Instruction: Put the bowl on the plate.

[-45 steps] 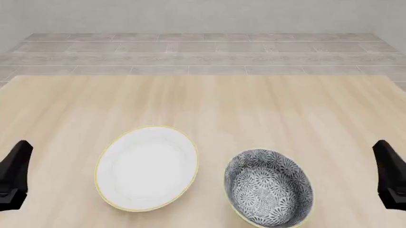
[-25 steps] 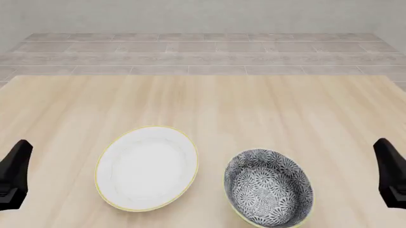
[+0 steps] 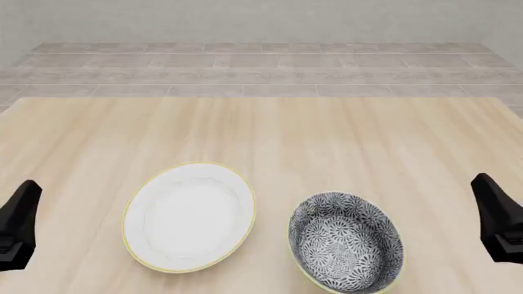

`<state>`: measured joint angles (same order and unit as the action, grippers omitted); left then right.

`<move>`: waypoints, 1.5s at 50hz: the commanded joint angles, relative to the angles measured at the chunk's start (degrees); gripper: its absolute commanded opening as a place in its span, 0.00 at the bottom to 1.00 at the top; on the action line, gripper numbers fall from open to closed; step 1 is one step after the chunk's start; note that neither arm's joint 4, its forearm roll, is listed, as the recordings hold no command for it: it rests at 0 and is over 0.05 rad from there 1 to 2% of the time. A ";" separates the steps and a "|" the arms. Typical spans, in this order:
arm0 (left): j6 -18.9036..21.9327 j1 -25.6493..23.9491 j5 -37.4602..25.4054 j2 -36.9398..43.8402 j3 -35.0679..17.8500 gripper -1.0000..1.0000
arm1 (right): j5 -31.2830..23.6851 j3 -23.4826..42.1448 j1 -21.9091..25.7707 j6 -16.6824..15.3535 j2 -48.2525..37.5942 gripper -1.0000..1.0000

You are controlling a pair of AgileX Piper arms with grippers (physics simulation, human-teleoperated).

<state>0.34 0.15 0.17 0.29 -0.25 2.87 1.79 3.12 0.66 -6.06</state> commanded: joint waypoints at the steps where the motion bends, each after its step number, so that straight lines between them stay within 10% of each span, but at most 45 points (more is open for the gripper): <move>1: 0.04 -0.02 -0.01 0.01 0.00 1.00 | 0.64 1.86 1.79 0.83 -2.93 1.00; 75: -0.27 0.06 0.19 -0.12 0.00 1.00 | 12.41 4.98 11.09 3.00 -23.97 1.00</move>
<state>0.05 0.25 0.44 0.14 -0.24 13.34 6.34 13.02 3.56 -26.66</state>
